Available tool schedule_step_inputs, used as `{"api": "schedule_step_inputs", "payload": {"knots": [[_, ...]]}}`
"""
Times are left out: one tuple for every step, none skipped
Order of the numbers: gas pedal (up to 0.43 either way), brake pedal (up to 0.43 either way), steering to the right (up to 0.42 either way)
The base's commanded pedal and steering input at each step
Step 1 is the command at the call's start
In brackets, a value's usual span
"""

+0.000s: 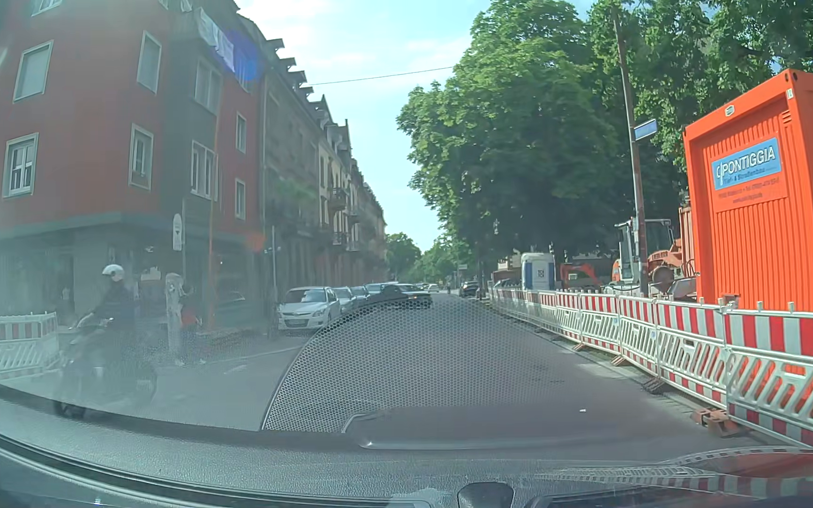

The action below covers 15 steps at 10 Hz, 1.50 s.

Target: Follow the waypoints while adhering to traffic rules and regulations

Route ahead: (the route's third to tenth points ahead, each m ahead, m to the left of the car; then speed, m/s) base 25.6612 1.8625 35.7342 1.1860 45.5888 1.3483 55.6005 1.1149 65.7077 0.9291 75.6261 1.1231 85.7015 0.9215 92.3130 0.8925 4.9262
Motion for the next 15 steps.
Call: {"api": "schedule_step_inputs", "payload": {"knots": [[0.067, 0.000, 0.002], [0.067, 0.000, 0.004], [0.079, 0.000, 0.006], [0.079, 0.000, 0.007], [0.079, 0.000, 0.006], [0.087, 0.000, 0.004], [0.098, 0.000, 0.002], [0.098, 0.000, 0.002], [0.098, 0.000, 0.004], [0.110, 0.000, 0.006], [0.110, 0.000, 0.006], [0.110, 0.000, 0.004], [0.118, 0.000, 0.004], [0.118, 0.000, 0.004], [0.118, 0.000, 0.004]]}}
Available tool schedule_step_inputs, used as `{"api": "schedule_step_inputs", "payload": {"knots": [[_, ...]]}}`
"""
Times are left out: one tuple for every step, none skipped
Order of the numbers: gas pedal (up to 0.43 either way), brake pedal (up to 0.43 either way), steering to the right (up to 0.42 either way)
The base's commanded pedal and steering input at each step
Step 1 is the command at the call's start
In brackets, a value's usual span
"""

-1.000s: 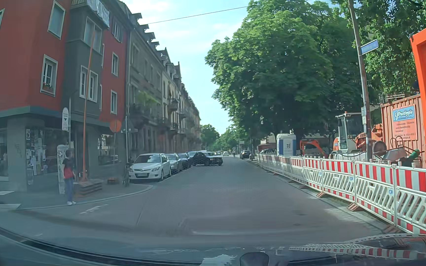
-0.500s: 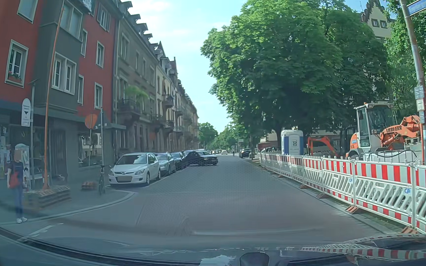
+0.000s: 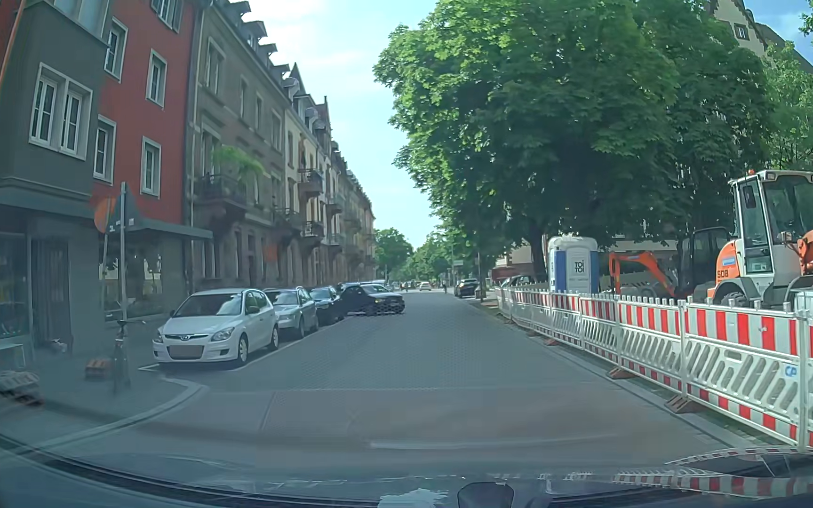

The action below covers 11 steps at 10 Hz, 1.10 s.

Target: Follow the waypoints while adhering to traffic rules and regulations

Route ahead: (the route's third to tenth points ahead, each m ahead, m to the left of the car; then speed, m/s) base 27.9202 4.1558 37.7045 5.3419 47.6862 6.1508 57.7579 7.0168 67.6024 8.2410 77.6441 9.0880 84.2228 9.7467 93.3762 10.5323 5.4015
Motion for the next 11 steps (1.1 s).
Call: {"api": "schedule_step_inputs", "payload": {"knots": [[0.118, 0.000, 0.004], [0.118, 0.000, 0.004], [0.118, 0.000, 0.004], [0.118, 0.000, 0.004], [0.118, 0.000, 0.003], [0.118, 0.000, 0.003], [0.118, 0.000, 0.003], [0.118, 0.000, 0.003], [0.118, 0.000, 0.003], [0.118, 0.000, 0.002], [0.118, 0.000, 0.000]]}}
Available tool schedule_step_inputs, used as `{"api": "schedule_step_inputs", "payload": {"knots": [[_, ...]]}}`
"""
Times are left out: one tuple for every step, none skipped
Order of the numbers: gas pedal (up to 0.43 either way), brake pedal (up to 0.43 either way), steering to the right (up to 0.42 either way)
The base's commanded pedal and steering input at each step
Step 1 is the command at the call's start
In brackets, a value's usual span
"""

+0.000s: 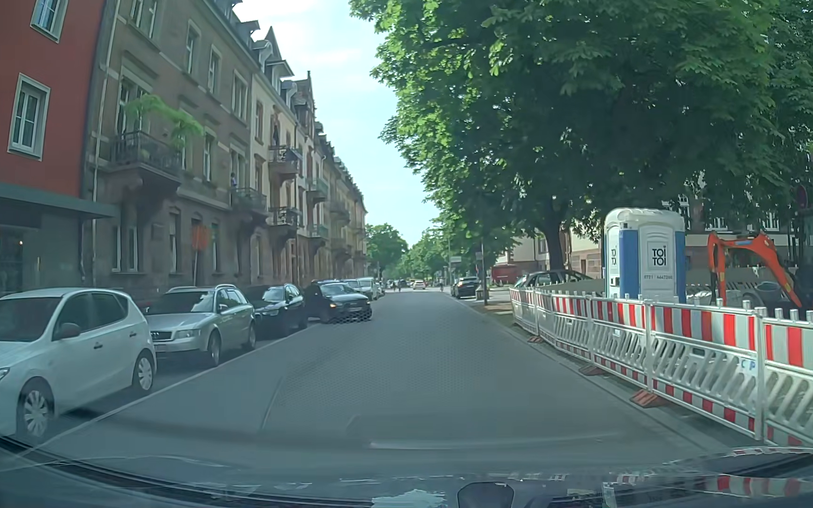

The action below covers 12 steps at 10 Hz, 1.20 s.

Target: Follow the waypoints while adhering to traffic rules and regulations

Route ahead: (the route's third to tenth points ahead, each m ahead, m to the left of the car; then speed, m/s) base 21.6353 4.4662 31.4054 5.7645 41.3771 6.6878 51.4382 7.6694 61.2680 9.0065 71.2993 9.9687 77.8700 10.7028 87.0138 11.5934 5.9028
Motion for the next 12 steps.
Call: {"api": "schedule_step_inputs", "payload": {"knots": [[0.118, 0.000, -0.003], [0.118, 0.000, -0.005], [0.118, 0.000, -0.007], [0.110, 0.000, -0.010], [0.110, 0.000, -0.011], [0.110, 0.000, -0.011], [0.110, 0.000, -0.010], [0.098, 0.000, -0.011], [0.087, 0.000, -0.011], [0.079, 0.000, -0.011], [0.079, 0.000, -0.011], [0.079, 0.000, -0.011]]}}
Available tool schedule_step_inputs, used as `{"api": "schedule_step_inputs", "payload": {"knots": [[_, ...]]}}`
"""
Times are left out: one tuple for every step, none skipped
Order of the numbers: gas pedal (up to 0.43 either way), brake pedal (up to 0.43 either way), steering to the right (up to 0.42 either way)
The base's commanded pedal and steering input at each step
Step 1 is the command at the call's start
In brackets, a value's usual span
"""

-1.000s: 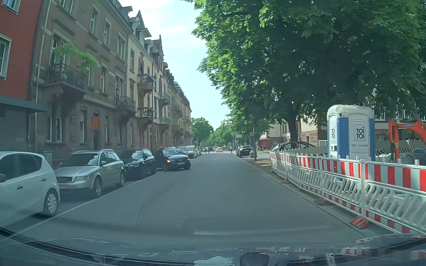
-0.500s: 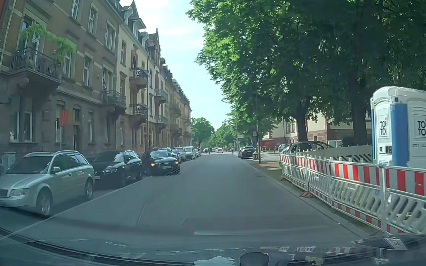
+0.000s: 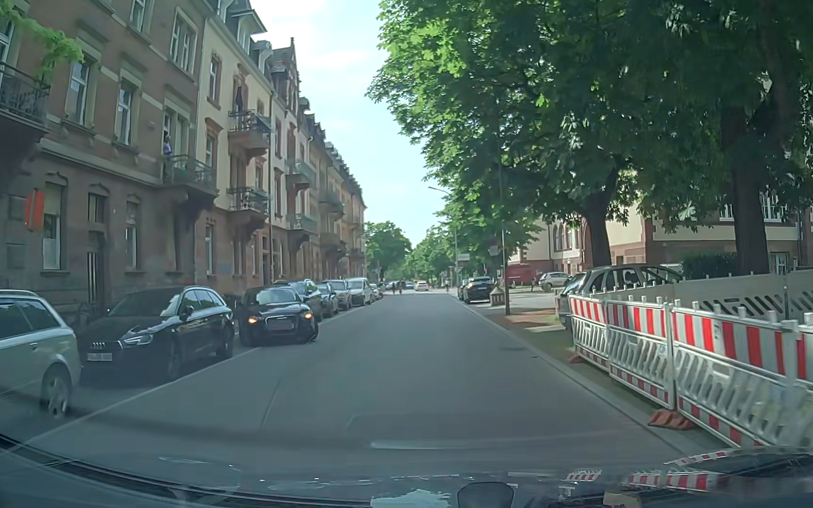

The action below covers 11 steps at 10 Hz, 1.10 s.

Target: Follow the waypoints while adhering to traffic rules and regulations

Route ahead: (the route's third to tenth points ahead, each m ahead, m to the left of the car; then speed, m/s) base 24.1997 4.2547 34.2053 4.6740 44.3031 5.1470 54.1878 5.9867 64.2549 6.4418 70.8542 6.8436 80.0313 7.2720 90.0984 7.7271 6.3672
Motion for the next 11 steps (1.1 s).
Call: {"api": "schedule_step_inputs", "payload": {"knots": [[0.079, 0.000, -0.012], [0.079, 0.000, -0.012], [0.079, 0.000, -0.012], [0.079, 0.000, -0.012], [0.079, 0.000, -0.012], [0.079, 0.000, -0.012], [0.079, 0.000, -0.012], [0.079, 0.000, -0.012], [0.079, 0.000, -0.013], [0.079, 0.000, -0.012], [0.079, 0.000, -0.012]]}}
